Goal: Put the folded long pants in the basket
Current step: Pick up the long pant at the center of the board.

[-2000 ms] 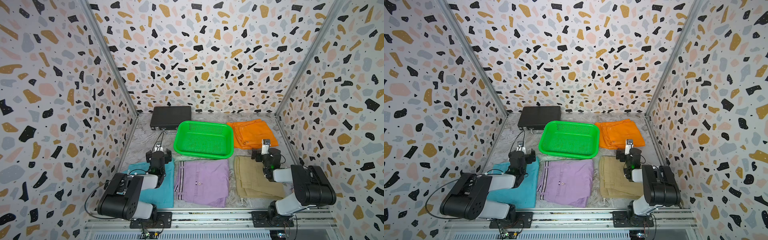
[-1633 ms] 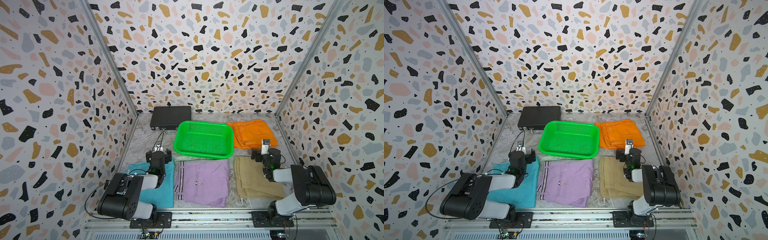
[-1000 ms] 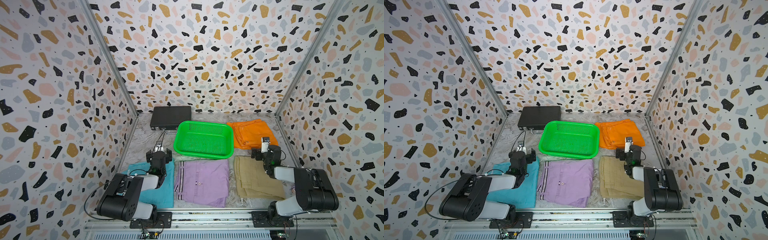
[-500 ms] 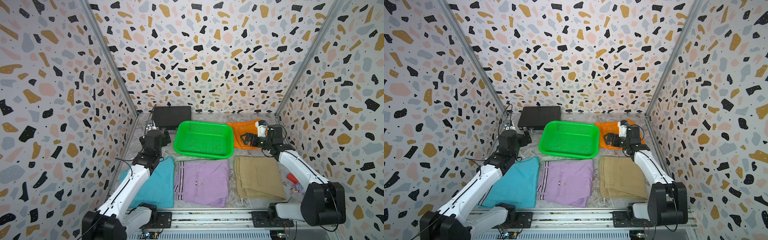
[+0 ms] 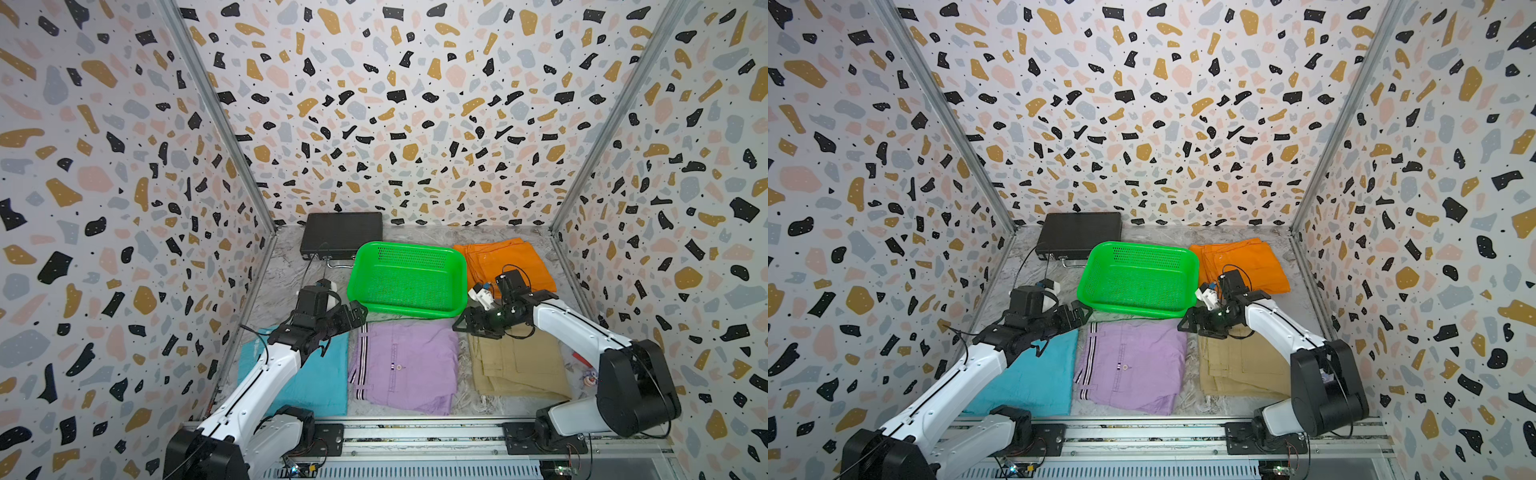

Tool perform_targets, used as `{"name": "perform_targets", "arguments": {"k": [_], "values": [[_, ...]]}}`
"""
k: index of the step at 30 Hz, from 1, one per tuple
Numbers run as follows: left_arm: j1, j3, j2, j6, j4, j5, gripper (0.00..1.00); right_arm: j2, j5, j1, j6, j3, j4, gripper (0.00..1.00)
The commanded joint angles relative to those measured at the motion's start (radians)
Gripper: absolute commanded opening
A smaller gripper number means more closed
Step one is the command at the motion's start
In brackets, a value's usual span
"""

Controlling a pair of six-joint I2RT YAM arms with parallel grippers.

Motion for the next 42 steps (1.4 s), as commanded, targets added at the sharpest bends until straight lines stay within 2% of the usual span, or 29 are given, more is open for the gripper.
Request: {"name": "perform_targets", "arguments": {"k": [1,10,14,15,16,17,20,23,28,32,42], "values": [[-0.016,-0.003,0.022,-0.040,0.015,0.118,1.00,0.056,-0.059,0.028,-0.062,-0.018,-0.087,0.88],[-0.065,-0.044,-0.010,-0.060,-0.004,0.121,1.00,0.161,-0.047,0.112,-0.041,-0.001,-0.053,0.87],[-0.067,-0.047,-0.027,-0.043,-0.039,0.126,1.00,0.256,-0.026,0.129,-0.013,0.007,-0.019,0.77],[-0.067,-0.048,-0.030,-0.035,-0.049,0.129,1.00,0.269,-0.019,0.131,0.001,0.005,-0.001,0.71],[-0.068,-0.048,-0.030,-0.030,-0.057,0.131,1.00,0.277,-0.016,0.131,0.009,0.007,0.014,0.59],[-0.068,-0.049,-0.028,-0.024,-0.062,0.130,1.00,0.285,-0.005,0.131,0.010,0.016,0.019,0.44],[-0.068,-0.047,-0.011,-0.012,-0.064,0.129,1.00,0.315,0.031,0.131,0.009,0.072,-0.006,0.14],[-0.068,-0.024,0.033,0.009,-0.063,0.130,1.00,0.307,0.102,0.127,0.000,0.130,-0.040,0.01],[-0.068,-0.009,0.120,0.013,-0.058,0.133,1.00,0.290,0.183,0.116,-0.023,0.197,-0.107,0.00],[-0.068,-0.041,0.180,-0.007,-0.015,0.170,1.00,0.248,0.258,0.113,-0.058,0.185,-0.159,0.00],[-0.121,-0.098,0.306,-0.035,0.105,0.162,1.00,0.235,0.263,0.111,-0.038,0.150,-0.159,0.00]]}}
